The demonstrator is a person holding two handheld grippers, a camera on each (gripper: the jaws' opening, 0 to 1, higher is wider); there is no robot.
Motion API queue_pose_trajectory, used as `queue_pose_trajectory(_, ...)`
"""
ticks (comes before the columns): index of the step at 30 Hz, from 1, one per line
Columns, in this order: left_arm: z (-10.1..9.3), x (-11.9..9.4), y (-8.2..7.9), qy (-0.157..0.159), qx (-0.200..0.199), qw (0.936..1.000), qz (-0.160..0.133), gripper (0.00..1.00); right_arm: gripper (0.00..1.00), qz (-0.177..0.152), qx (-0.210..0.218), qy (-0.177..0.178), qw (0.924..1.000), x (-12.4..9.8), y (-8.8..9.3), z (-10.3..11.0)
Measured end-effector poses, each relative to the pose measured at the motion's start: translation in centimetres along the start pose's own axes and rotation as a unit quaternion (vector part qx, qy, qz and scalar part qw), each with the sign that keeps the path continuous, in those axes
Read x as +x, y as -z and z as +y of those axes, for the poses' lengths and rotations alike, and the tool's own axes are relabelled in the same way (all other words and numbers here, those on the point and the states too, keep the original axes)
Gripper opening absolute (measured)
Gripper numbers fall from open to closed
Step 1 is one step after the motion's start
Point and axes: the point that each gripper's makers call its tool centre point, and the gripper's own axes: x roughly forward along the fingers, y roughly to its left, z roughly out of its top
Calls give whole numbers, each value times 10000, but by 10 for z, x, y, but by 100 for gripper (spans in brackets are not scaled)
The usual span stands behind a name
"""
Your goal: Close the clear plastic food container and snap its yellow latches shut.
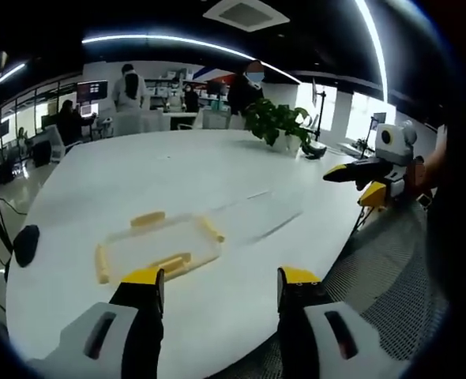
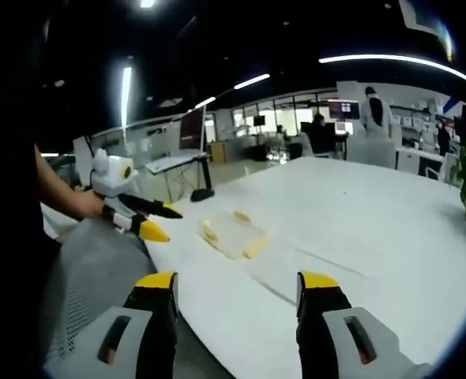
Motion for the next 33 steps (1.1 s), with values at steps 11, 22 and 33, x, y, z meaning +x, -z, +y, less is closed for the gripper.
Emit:
queue_pose_trajectory(11,4,-2,-9,-83,-127,9999,-52,55,61,-102,16,50,9999,-3,-14,-5)
queue_pose_trajectory(22,13,1,-25,14,-91,9999,-144,57,61,-464,220,87,9986,20,-47,0)
queue_pose_trajectory(33,31,4,-35,37,-136,9995,-267,57,60,-485,288,71,9984,44,-57,5)
